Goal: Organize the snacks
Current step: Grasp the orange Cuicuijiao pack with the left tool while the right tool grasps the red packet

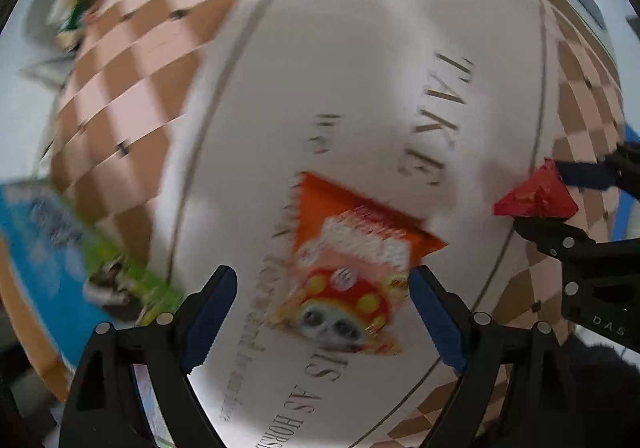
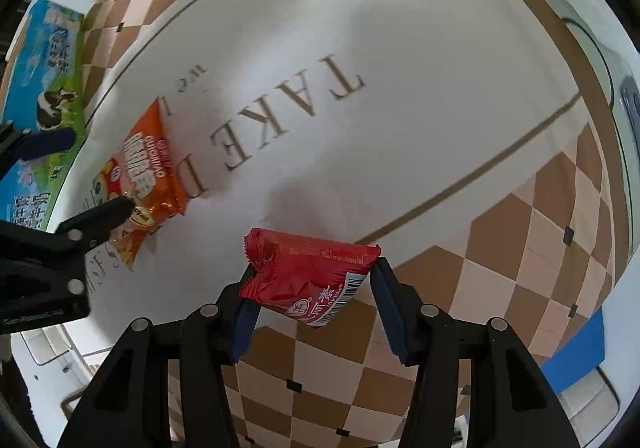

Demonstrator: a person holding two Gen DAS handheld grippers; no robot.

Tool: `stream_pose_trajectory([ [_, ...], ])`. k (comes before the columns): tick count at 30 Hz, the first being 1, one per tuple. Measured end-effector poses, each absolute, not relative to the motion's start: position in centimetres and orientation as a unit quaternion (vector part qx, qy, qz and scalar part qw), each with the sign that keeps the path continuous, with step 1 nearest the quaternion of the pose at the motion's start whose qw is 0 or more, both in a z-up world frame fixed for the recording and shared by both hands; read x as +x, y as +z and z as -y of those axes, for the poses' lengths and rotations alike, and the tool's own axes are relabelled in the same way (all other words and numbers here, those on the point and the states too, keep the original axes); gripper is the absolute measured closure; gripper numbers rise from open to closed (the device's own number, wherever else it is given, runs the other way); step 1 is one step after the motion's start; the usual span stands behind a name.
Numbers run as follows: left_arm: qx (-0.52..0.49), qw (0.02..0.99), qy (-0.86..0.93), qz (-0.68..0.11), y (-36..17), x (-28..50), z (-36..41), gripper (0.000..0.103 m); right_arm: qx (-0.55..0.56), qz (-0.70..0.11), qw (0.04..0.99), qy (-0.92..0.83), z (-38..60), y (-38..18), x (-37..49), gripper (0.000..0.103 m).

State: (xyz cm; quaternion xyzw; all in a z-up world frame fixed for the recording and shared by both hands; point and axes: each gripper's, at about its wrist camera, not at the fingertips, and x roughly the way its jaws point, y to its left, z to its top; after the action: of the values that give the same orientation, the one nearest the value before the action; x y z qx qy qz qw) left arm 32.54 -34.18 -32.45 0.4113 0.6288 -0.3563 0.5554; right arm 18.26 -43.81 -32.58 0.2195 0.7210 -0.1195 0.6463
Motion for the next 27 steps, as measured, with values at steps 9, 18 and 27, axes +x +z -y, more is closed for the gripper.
stream_pose_trajectory([
  [9, 0.431, 0.526, -0.364, -0.637, -34.8, 31.7, 36.0, 0.015, 0.224, -0.716, 0.649, -0.123, 46.2, -31.9, 17.7, 0.047],
  [18, 0.378, 0.557, -0.305, -0.674, -35.7, 31.1, 32.7, 0.033, 0.219, -0.719, 0.648, -0.123, 45.5, -31.1, 19.2, 0.047],
  [27, 0.126, 0.591, -0.161, -0.780, -36.7, 29.7, 21.7, 0.033, 0.241, -0.732, 0.628, -0.105, 42.4, -32.1, 18.9, 0.047],
])
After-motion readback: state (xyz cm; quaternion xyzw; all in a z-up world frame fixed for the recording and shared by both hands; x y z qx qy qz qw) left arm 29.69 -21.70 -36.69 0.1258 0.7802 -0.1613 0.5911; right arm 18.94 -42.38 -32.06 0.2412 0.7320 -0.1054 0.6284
